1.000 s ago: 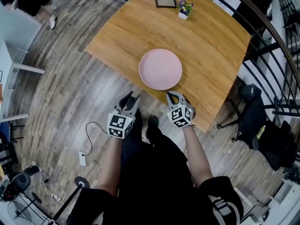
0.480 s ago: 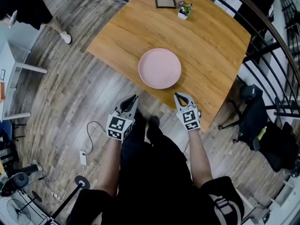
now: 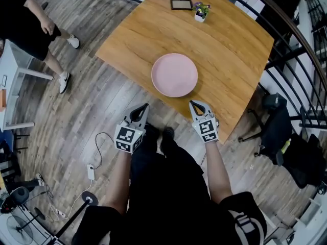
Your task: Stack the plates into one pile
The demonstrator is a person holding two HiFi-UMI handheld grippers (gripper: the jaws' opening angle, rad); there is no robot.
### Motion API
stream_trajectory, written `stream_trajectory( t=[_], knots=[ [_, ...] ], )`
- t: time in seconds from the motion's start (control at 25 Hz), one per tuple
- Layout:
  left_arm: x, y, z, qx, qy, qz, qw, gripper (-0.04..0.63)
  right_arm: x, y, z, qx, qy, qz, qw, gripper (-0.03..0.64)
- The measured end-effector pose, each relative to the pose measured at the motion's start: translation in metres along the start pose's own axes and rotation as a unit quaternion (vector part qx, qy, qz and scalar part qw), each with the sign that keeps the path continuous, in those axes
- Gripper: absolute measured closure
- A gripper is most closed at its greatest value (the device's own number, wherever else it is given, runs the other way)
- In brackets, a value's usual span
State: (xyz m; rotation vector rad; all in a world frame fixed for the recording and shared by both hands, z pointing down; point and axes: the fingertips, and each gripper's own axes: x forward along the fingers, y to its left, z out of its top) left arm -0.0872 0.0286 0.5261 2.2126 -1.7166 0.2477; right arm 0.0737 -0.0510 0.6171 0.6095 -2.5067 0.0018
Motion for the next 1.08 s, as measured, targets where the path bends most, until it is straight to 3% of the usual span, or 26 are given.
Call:
stream_trajectory(
  t=[1.08],
  knots=[
    [0.011, 0.009, 0.009, 0.001, -0.001, -0.009, 1.0, 0.574, 0.015, 0.003, -0.001, 0.019, 0.007, 0.003, 1.0, 0.609]
  ],
)
